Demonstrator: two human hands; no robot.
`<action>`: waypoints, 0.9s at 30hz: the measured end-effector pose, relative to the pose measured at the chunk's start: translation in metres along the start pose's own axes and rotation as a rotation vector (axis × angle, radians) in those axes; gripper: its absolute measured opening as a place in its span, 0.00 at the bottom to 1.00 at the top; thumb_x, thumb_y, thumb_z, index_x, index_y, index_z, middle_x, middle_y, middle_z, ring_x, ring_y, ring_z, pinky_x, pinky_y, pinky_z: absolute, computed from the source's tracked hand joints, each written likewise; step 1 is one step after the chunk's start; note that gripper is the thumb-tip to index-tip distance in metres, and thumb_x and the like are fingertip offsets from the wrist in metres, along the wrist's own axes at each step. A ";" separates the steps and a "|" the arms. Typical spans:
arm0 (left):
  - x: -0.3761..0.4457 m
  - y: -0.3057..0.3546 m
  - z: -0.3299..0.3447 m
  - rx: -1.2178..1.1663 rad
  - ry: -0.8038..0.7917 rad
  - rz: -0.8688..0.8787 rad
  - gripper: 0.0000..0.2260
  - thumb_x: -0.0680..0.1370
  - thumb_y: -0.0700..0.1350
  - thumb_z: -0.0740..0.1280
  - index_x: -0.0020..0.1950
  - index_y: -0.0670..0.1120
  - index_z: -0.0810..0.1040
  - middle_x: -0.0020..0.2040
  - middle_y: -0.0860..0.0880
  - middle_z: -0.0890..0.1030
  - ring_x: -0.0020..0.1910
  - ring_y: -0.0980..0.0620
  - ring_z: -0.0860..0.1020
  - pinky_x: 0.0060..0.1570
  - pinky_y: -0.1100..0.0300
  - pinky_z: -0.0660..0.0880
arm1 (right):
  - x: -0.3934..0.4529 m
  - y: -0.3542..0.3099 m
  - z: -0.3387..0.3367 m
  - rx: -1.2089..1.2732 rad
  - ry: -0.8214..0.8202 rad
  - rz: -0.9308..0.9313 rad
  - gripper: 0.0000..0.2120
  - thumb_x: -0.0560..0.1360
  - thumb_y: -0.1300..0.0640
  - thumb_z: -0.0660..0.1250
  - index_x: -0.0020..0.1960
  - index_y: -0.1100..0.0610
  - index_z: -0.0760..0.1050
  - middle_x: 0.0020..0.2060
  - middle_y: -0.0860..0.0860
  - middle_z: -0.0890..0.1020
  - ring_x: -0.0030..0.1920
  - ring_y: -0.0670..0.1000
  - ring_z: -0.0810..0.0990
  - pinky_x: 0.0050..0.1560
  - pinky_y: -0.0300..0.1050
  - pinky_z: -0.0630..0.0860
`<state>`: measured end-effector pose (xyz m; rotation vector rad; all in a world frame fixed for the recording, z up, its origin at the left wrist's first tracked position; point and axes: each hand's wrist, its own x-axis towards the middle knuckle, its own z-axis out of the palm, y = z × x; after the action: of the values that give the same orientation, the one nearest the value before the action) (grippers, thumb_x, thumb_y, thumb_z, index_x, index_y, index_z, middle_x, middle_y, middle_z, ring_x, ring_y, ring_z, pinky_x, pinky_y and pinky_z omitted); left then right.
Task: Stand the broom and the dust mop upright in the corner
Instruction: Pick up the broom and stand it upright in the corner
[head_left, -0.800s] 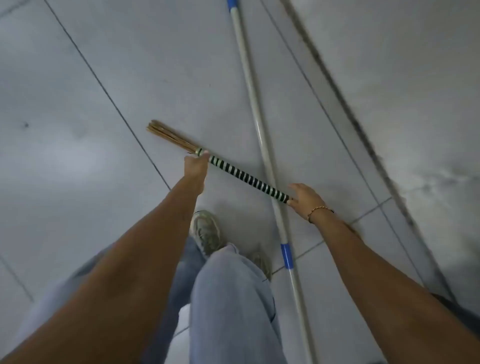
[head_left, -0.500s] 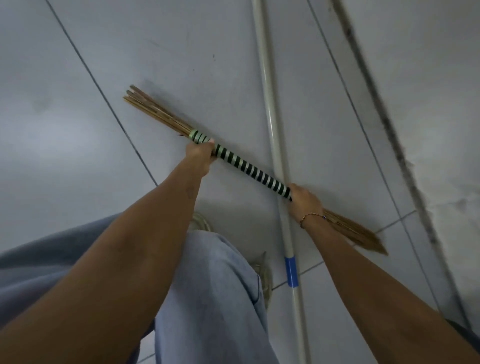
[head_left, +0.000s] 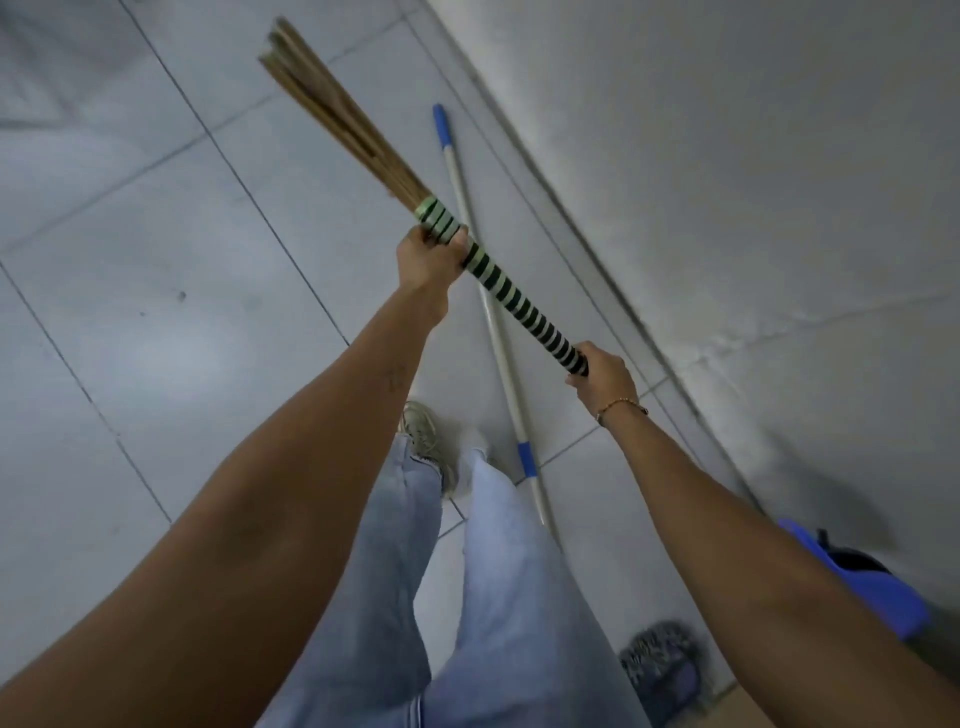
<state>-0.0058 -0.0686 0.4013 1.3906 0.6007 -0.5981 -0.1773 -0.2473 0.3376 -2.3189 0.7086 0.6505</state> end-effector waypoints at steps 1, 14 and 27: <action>-0.033 0.023 0.016 0.033 -0.052 0.047 0.12 0.76 0.34 0.66 0.59 0.37 0.72 0.53 0.45 0.79 0.49 0.51 0.79 0.52 0.57 0.79 | -0.027 -0.003 -0.024 0.063 0.035 0.009 0.13 0.74 0.63 0.68 0.57 0.59 0.74 0.49 0.59 0.82 0.48 0.57 0.80 0.46 0.47 0.76; -0.325 0.049 0.157 0.631 -0.975 0.459 0.15 0.74 0.35 0.68 0.61 0.37 0.73 0.53 0.42 0.80 0.58 0.43 0.79 0.59 0.47 0.78 | -0.299 0.045 -0.081 0.555 0.633 0.398 0.16 0.66 0.63 0.74 0.53 0.61 0.78 0.48 0.59 0.85 0.50 0.58 0.82 0.45 0.40 0.69; -0.590 -0.098 0.066 0.915 -1.800 0.531 0.16 0.74 0.31 0.67 0.61 0.35 0.73 0.58 0.36 0.80 0.55 0.44 0.80 0.63 0.48 0.75 | -0.565 0.034 0.079 0.842 1.081 0.862 0.13 0.68 0.61 0.72 0.53 0.61 0.79 0.50 0.59 0.85 0.52 0.58 0.82 0.49 0.43 0.75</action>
<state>-0.4932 -0.1234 0.7503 1.1100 -1.5772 -1.4064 -0.6350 -0.0369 0.6080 -1.3263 2.0140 -0.6195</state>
